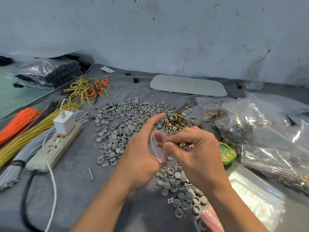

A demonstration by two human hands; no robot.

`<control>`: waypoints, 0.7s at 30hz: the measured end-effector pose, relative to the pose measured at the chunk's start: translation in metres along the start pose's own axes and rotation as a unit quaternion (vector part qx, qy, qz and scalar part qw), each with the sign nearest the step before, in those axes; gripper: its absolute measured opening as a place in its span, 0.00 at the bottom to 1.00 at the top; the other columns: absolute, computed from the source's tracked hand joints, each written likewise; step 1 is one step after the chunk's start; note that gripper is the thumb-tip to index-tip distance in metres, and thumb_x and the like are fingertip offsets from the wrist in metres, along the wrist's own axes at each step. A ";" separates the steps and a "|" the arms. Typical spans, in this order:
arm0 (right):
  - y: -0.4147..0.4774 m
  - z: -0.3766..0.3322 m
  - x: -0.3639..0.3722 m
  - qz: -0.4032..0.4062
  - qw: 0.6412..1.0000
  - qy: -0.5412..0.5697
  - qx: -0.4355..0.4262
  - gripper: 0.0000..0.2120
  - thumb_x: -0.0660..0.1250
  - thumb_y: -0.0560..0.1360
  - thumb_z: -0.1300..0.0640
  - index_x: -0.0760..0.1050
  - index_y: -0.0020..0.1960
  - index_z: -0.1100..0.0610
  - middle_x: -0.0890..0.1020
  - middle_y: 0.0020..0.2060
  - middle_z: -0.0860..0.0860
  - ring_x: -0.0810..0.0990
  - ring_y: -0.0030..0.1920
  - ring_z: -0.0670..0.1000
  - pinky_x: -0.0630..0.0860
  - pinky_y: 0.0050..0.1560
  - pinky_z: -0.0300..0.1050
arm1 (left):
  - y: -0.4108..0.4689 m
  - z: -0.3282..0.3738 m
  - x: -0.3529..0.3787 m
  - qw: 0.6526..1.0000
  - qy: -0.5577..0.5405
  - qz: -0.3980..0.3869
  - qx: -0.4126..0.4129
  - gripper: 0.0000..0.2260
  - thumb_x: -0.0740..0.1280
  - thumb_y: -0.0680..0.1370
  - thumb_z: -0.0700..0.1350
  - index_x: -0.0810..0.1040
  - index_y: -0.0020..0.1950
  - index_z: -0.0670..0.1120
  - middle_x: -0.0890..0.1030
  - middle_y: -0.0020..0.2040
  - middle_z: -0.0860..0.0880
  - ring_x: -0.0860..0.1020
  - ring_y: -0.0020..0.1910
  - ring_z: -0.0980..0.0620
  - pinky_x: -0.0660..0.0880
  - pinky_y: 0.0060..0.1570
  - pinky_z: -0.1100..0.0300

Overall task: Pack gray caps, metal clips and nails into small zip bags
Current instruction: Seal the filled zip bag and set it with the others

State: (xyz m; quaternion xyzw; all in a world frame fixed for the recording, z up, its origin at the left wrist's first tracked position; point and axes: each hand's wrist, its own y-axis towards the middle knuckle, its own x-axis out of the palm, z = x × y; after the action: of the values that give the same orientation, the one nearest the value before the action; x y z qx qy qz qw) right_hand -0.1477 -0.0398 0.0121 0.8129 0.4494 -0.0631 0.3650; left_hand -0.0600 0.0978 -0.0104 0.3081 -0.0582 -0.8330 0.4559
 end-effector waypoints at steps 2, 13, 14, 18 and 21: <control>-0.002 0.000 0.001 0.005 1.000 -0.012 -0.018 0.10 0.80 0.70 0.57 0.86 0.39 0.41 0.83 0.34 0.36 0.79 0.41 0.46 0.73 0.50 0.52 | 0.000 0.001 -0.002 0.998 -0.058 -0.009 0.006 0.40 0.78 0.73 0.36 0.66 0.76 0.65 0.83 0.46 0.52 0.83 0.49 0.52 0.81 0.51 0.55; -0.005 -0.005 -0.007 -0.042 0.979 0.148 0.132 0.04 0.74 0.75 0.50 0.87 0.44 0.42 0.87 0.37 0.42 0.84 0.38 0.41 0.79 0.41 0.37 | 0.003 0.003 0.001 0.986 -0.113 0.111 -0.042 0.46 0.77 0.65 0.41 0.63 0.77 0.66 0.81 0.51 0.53 0.81 0.47 0.59 0.75 0.47 0.70; -0.008 -0.009 -0.003 -0.088 0.974 0.160 0.133 0.03 0.74 0.74 0.47 0.86 0.45 0.41 0.87 0.37 0.40 0.84 0.38 0.40 0.79 0.41 0.35 | 0.003 0.003 0.002 0.989 -0.052 0.131 -0.042 0.48 0.78 0.65 0.43 0.60 0.77 0.69 0.81 0.52 0.54 0.81 0.47 0.60 0.75 0.46 0.70; -0.012 0.002 0.012 -0.071 0.989 0.055 0.119 0.10 0.74 0.71 0.46 0.80 0.37 0.51 0.76 0.27 0.42 0.69 0.29 0.43 0.68 0.32 0.38 | 0.000 0.009 0.014 0.990 0.106 0.097 -0.010 0.53 0.78 0.68 0.46 0.46 0.79 0.73 0.73 0.68 0.59 0.73 0.66 0.58 0.70 0.66 0.56; -0.006 0.007 0.009 -0.017 0.984 0.067 0.162 0.07 0.74 0.76 0.58 0.85 0.39 0.51 0.82 0.29 0.44 0.73 0.27 0.41 0.69 0.30 0.35 | 0.002 0.010 0.011 0.994 0.048 0.061 -0.074 0.60 0.84 0.60 0.50 0.48 0.78 0.76 0.73 0.70 0.60 0.74 0.67 0.60 0.71 0.66 0.58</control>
State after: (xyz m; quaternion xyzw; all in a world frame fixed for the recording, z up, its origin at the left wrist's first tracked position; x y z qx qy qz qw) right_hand -0.1453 -0.0366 -0.0002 0.8560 0.4703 -0.0873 0.1963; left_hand -0.0687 0.0864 -0.0062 0.3092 0.0067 -0.7900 0.5293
